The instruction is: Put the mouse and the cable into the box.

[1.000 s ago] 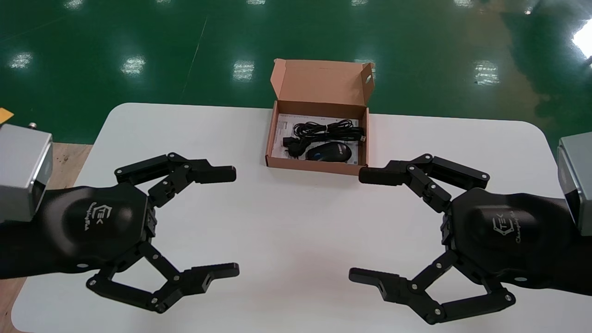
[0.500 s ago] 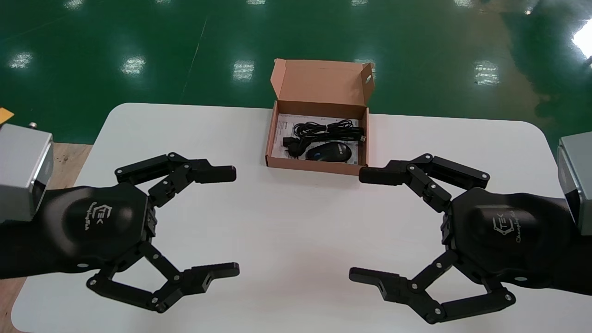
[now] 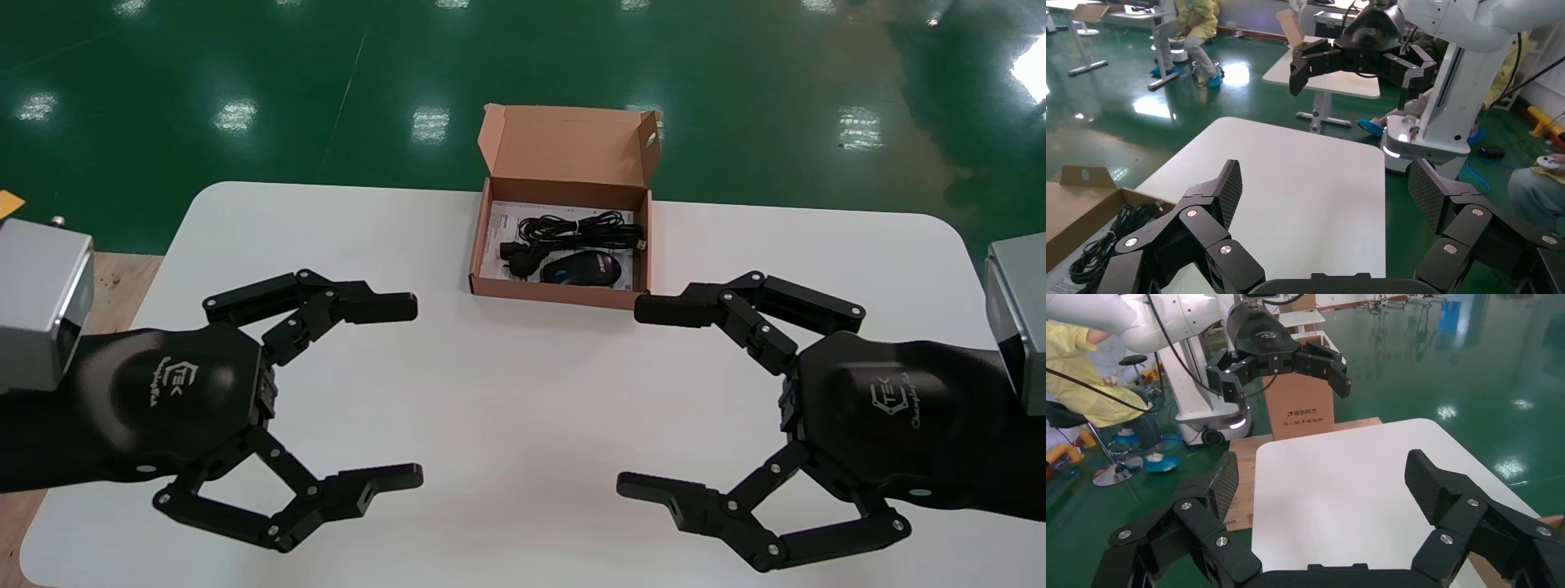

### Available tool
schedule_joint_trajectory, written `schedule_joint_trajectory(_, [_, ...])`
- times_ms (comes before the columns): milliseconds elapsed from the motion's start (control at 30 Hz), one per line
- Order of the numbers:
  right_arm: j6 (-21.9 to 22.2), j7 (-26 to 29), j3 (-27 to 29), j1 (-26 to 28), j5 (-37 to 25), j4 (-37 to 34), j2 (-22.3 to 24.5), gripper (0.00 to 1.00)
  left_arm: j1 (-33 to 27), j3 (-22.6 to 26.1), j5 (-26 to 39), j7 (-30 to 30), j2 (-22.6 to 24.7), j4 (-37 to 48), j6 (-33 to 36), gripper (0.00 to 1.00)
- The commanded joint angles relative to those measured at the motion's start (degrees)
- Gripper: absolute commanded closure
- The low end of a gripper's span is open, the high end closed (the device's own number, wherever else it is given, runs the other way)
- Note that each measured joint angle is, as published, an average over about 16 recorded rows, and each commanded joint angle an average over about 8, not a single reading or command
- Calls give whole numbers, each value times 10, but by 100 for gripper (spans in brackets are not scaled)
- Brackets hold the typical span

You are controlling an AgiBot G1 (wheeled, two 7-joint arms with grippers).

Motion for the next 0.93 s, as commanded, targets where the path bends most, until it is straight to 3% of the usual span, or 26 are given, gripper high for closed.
schedule_joint_trajectory(33, [0, 0, 0, 0, 0, 0, 0, 0, 0, 0, 0, 0, 0, 0, 0, 0])
schedule_joint_trajectory(933, [0, 0, 0, 0, 0, 0, 0, 0, 0, 0, 0, 0, 0, 0, 0, 0])
